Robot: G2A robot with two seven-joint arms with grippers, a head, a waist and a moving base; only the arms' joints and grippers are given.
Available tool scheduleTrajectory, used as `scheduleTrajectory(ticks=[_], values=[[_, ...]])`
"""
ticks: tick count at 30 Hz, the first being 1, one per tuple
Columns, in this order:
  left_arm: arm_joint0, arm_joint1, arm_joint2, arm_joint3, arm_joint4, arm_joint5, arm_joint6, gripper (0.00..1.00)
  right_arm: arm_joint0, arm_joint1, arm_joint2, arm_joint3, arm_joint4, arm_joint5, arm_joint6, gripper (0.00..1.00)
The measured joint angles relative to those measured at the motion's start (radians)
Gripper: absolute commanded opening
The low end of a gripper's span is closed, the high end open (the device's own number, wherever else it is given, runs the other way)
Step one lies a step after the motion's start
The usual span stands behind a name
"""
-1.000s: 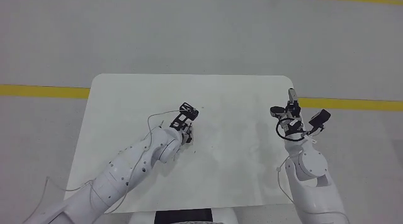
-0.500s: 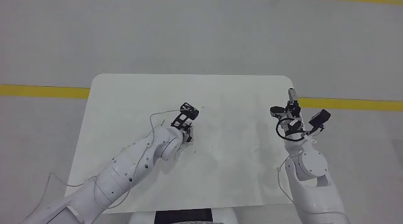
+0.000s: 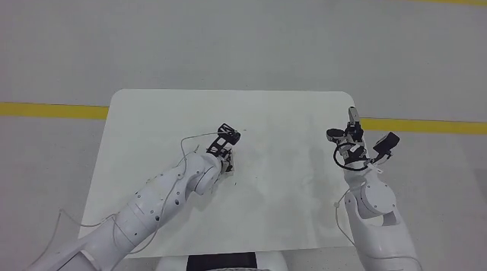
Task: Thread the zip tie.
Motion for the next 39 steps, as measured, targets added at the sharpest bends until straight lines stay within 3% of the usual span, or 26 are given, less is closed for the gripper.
scheduleTrajectory(ticks=[8, 14, 23, 36, 37, 39], values=[[-0.006, -0.003, 0.004, 0.01, -0.006, -0.001, -0.003, 0.09, 0.0, 0.0, 0.0, 0.0, 0.0, 0.0, 0.0, 1.0], [-0.006, -0.004, 0.005, 0.012, -0.006, 0.002, -0.006, 0.0, 0.0, 0.0, 0.0, 0.0, 0.0, 0.0, 0.0, 1.0], [-0.009, -0.006, 0.005, 0.016, -0.006, 0.006, -0.009, 0.0, 0.0, 0.0, 0.0, 0.0, 0.0, 0.0, 0.0, 1.0], [0.031, 0.009, -0.019, -0.061, 0.025, 0.012, -0.023, 0.0, 0.0, 0.0, 0.0, 0.0, 0.0, 0.0, 0.0, 1.0], [0.033, 0.01, -0.021, -0.064, 0.026, 0.014, -0.027, 0.11, 0.0, 0.0, 0.0, 0.0, 0.0, 0.0, 0.0, 1.0], [0.037, 0.011, -0.024, -0.069, 0.024, 0.017, -0.033, 0.19, 0.0, 0.0, 0.0, 0.0, 0.0, 0.0, 0.0, 1.0]])
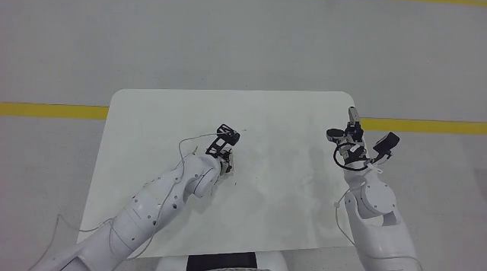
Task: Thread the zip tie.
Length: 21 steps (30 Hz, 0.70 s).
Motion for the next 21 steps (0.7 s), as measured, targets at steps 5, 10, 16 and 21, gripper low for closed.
scheduleTrajectory(ticks=[5, 10, 16, 21], values=[[0.0, 0.001, -0.004, 0.001, -0.008, 0.0, -0.015, 0.27, 0.0, 0.0, 0.0, 0.0, 0.0, 0.0, 0.0, 1.0], [-0.008, -0.003, 0.0, 0.015, -0.015, -0.002, -0.016, 0.25, 0.0, 0.0, 0.0, 0.0, 0.0, 0.0, 0.0, 1.0], [-0.021, -0.008, 0.006, 0.038, -0.028, 0.005, -0.026, 0.21, 0.0, 0.0, 0.0, 0.0, 0.0, 0.0, 0.0, 1.0], [-0.031, -0.012, 0.015, 0.05, -0.032, 0.01, -0.034, 0.2, 0.0, 0.0, 0.0, 0.0, 0.0, 0.0, 0.0, 1.0]])
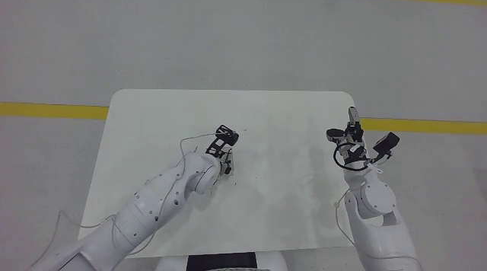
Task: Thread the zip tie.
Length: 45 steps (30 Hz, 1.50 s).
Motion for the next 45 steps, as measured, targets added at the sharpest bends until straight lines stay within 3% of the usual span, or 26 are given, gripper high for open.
scheduleTrajectory(ticks=[2, 5, 9, 21, 40, 45], values=[[-0.004, -0.001, 0.002, 0.003, -0.001, 0.004, -0.007, 0.19, 0.0, 0.0, 0.0, 0.0, 0.0, 0.0, 0.0, 1.0], [-0.009, -0.003, 0.005, 0.008, -0.001, 0.01, -0.014, 0.06, 0.0, 0.0, 0.0, 0.0, 0.0, 0.0, 0.0, 1.0], [-0.012, -0.005, 0.007, 0.009, 0.001, 0.017, -0.021, 0.06, 0.0, 0.0, 0.0, 0.0, 0.0, 0.0, 0.0, 1.0], [0.003, 0.001, -0.006, -0.018, 0.01, 0.025, -0.028, 0.22, 0.0, 0.0, 0.0, 0.0, 0.0, 0.0, 0.0, 1.0], [-0.006, -0.01, 0.007, 0.007, -0.001, 0.042, 0.005, 0.24, 0.0, 0.0, 0.0, 0.0, 0.0, 0.0, 0.0, 1.0], [0.0, -0.01, 0.005, -0.004, 0.0, 0.042, 0.03, 0.22, 0.0, 0.0, 0.0, 0.0, 0.0, 0.0, 0.0, 1.0]])
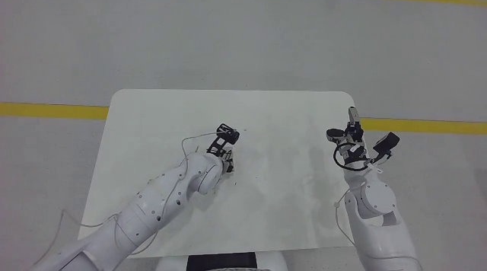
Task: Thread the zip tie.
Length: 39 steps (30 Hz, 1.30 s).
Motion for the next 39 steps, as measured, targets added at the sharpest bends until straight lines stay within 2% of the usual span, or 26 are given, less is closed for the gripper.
scheduleTrajectory(ticks=[5, 12, 13, 16, 17, 27, 35, 39], values=[[0.009, 0.003, -0.008, -0.003, 0.002, -0.006, 0.004, 0.23, 0.0, 0.0, 0.0, 0.0, 0.0, 0.0, 0.0, 1.0], [-0.005, -0.002, 0.003, 0.018, -0.004, -0.006, -0.026, 0.2, 0.0, 0.0, 0.0, 0.0, 0.0, 0.0, 0.0, 1.0], [-0.007, -0.003, 0.004, 0.019, -0.004, -0.004, -0.029, 0.18, 0.0, 0.0, 0.0, 0.0, 0.0, 0.0, 0.0, 1.0], [-0.008, -0.004, 0.005, 0.022, -0.004, 0.0, -0.03, 0.01, 0.0, 0.0, 0.0, 0.0, 0.0, 0.0, 0.0, 1.0], [-0.008, -0.004, 0.005, 0.022, -0.004, 0.001, -0.029, 0.0, 0.0, 0.0, 0.0, 0.0, 0.0, 0.0, 0.0, 1.0], [-0.002, -0.001, -0.004, 0.014, 0.002, 0.004, -0.028, 0.0, 0.0, 0.0, 0.0, 0.0, 0.0, 0.0, 0.0, 1.0], [0.016, 0.006, -0.02, -0.024, 0.012, -0.001, -0.027, 0.0, 0.0, 0.0, 0.0, 0.0, 0.0, 0.0, 0.0, 1.0], [0.022, 0.009, -0.026, -0.027, 0.011, -0.01, -0.03, 0.0, 0.0, 0.0, 0.0, 0.0, 0.0, 0.0, 0.0, 1.0]])
